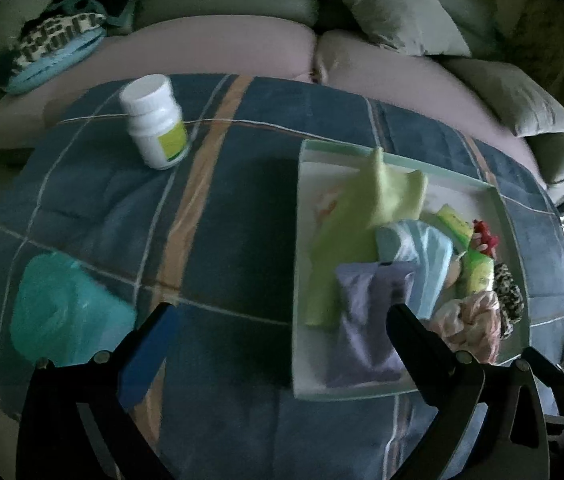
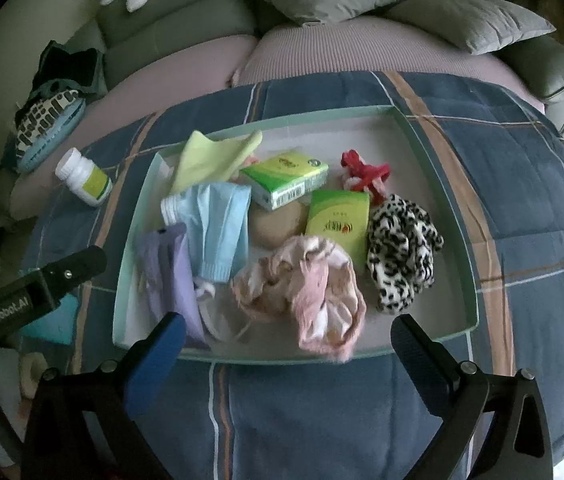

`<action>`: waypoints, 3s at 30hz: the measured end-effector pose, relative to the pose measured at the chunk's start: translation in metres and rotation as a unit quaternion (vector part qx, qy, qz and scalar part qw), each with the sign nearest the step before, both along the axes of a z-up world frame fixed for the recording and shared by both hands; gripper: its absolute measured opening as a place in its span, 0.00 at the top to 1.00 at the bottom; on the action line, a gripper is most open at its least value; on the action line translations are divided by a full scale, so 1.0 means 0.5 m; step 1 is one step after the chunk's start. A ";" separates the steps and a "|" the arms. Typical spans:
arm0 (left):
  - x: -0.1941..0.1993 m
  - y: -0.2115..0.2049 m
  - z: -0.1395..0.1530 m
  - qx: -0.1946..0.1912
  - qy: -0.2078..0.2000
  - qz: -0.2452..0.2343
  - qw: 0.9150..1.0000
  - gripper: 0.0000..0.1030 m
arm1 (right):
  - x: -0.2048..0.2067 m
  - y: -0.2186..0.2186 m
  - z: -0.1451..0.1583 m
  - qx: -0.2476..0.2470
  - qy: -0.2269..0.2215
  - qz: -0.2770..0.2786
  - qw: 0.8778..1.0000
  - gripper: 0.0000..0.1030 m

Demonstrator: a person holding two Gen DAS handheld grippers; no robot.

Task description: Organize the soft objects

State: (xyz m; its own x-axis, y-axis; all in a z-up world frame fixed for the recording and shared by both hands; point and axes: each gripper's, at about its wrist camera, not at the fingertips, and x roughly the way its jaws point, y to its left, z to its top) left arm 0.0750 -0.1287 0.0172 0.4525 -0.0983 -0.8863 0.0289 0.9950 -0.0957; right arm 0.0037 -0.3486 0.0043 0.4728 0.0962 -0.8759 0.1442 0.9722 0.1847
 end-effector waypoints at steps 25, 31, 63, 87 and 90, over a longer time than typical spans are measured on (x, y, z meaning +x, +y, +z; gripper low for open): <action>-0.087 0.002 -0.001 0.101 -0.014 -0.001 0.995 0.00 | -0.040 0.024 0.019 -0.009 -0.008 0.005 1.000 0.00; -0.092 0.000 -0.001 0.102 -0.015 -0.003 0.995 0.00 | -0.041 0.023 0.020 -0.009 -0.008 0.005 1.000 0.00; -0.093 0.013 0.003 0.106 -0.014 0.008 0.994 0.00 | -0.041 0.006 0.010 -0.007 -0.003 -0.006 1.000 0.00; -0.094 0.010 0.007 0.119 -0.024 0.009 0.993 0.00 | -0.041 0.010 0.008 -0.006 -0.001 -0.005 1.000 0.00; -0.096 0.009 0.008 0.123 -0.026 0.009 0.992 0.00 | -0.041 0.011 0.006 -0.006 -0.001 -0.005 1.000 0.00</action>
